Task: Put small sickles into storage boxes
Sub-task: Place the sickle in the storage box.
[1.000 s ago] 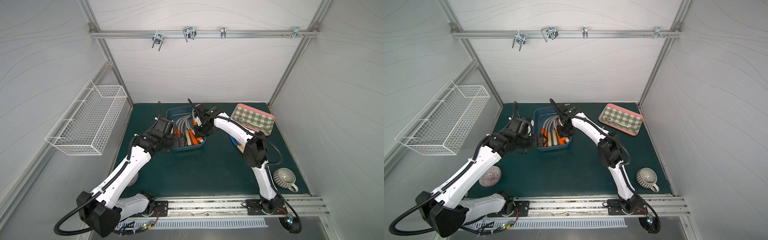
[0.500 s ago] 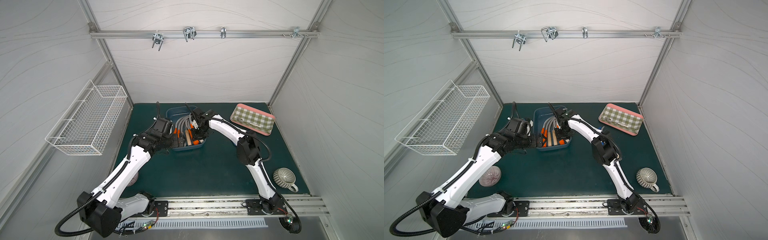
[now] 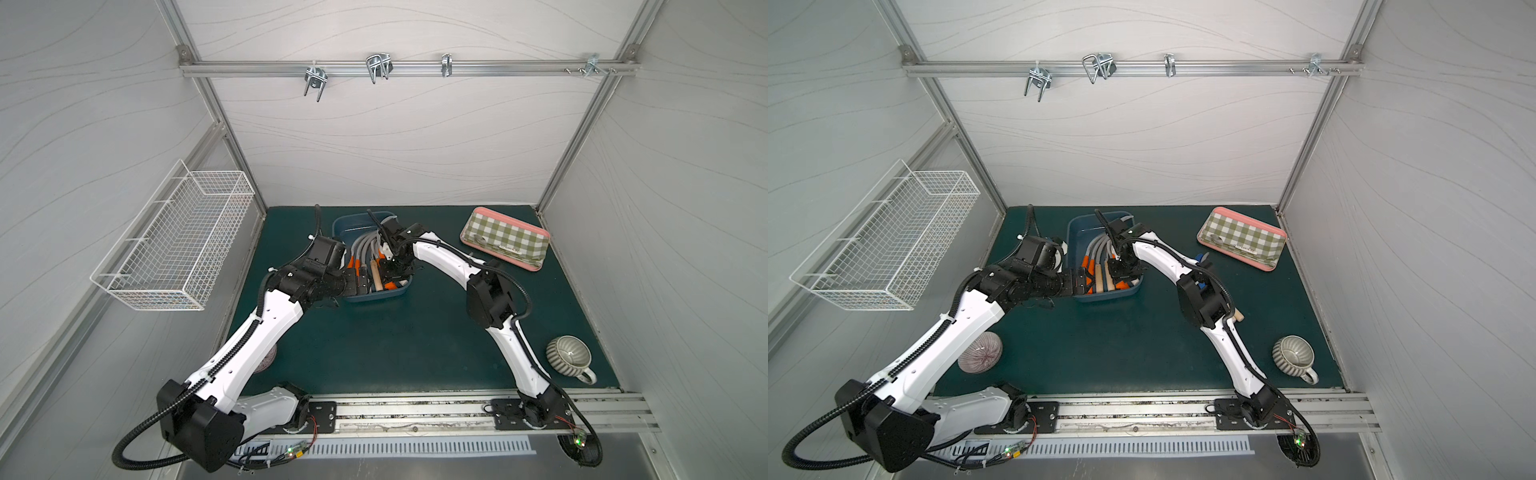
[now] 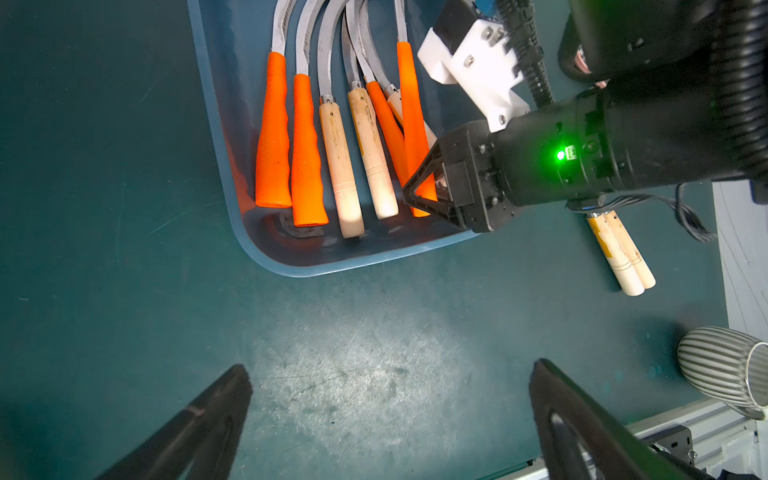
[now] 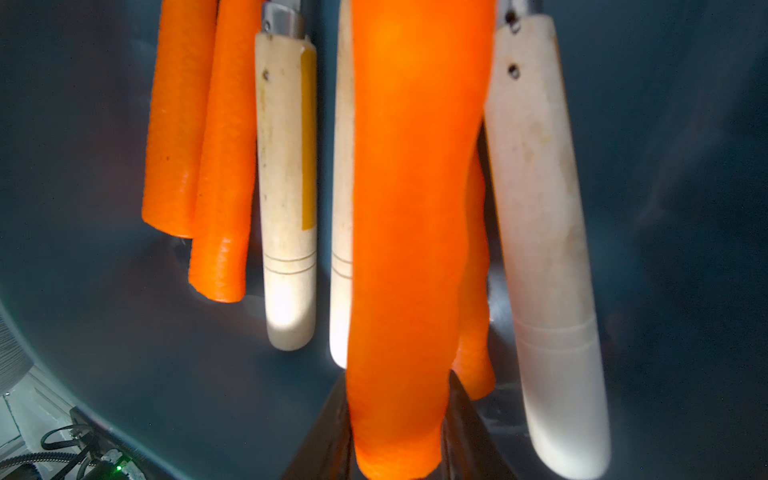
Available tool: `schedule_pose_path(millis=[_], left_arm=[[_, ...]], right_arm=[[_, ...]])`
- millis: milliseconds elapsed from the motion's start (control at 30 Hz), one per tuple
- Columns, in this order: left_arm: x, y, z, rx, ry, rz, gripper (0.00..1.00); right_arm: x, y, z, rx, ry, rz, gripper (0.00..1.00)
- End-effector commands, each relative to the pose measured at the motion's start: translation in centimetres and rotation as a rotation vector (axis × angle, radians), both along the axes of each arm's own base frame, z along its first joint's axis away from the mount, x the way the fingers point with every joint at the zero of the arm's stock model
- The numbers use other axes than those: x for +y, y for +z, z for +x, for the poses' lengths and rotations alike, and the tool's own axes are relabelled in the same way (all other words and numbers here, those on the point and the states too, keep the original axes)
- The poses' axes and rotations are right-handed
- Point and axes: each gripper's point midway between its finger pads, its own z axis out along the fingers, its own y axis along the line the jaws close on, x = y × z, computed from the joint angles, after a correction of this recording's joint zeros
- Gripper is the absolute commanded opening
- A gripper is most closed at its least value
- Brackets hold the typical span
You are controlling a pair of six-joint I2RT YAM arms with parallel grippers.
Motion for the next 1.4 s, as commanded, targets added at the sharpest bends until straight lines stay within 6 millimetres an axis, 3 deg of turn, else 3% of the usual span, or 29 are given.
schedule_pose_path(millis=[0, 367, 667, 833, 1100, 1367], left_arm=[[-0.2, 0.1, 0.5, -0.013, 0.000, -0.010, 0.99], [-0.1, 0.1, 0.5, -0.012, -0.001, -0.009, 0.99], [-0.2, 0.2, 0.6, -0.013, -0.005, -0.006, 0.99], [-0.3, 0.3, 0.6, -0.014, -0.007, -0.011, 0.99], [-0.8, 0.5, 0.7, -0.008, -0.010, -0.039, 0.99], [-1.6, 0.6, 0.8, 0.007, -0.009, -0.088, 0.99]], right_arm=[[1.3, 0.0, -1.3, 0.024, 0.042, 0.023, 0.33], [2.7, 1.0, -2.0, 0.015, 0.069, 0.052, 0.33], [2.0, -0.1, -1.6, 0.034, 0.055, 0.032, 0.40], [1.7, 0.6, -1.1, 0.031, 0.039, 0.043, 0.45], [0.7, 3.5, -0.7, 0.006, 0.024, 0.069, 0.59], [-1.4, 6.0, -1.1, -0.016, -0.002, 0.079, 0.87]])
